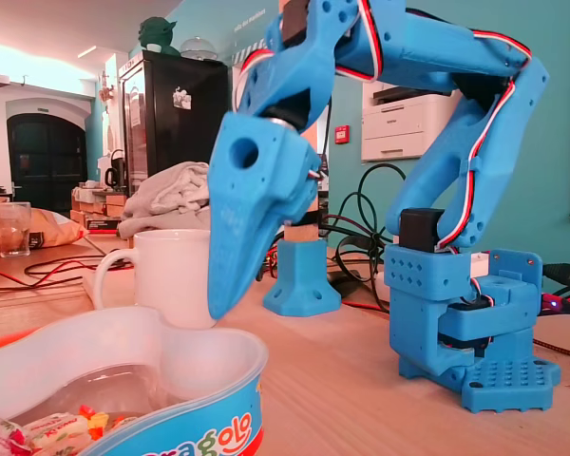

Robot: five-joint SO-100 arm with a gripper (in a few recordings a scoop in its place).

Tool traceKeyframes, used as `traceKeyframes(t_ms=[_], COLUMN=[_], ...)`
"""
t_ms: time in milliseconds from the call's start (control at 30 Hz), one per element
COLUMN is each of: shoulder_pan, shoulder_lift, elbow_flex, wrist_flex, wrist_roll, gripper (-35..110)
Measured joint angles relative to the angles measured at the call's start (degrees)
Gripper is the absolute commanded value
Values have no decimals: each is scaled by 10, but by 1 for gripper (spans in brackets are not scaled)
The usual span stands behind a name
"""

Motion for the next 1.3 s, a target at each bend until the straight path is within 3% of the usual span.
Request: traceKeyframes(t_ms=[300,767,1067,1300], shoulder_pan=[-2,2,11,18], shoulder_lift=[-114,-126,-126,-149], elbow_flex=[-83,-99,-99,-102], wrist_flex=[-1,8,8,8], wrist_roll=[48,57,146,149], gripper=[-2,-2,-2,3])
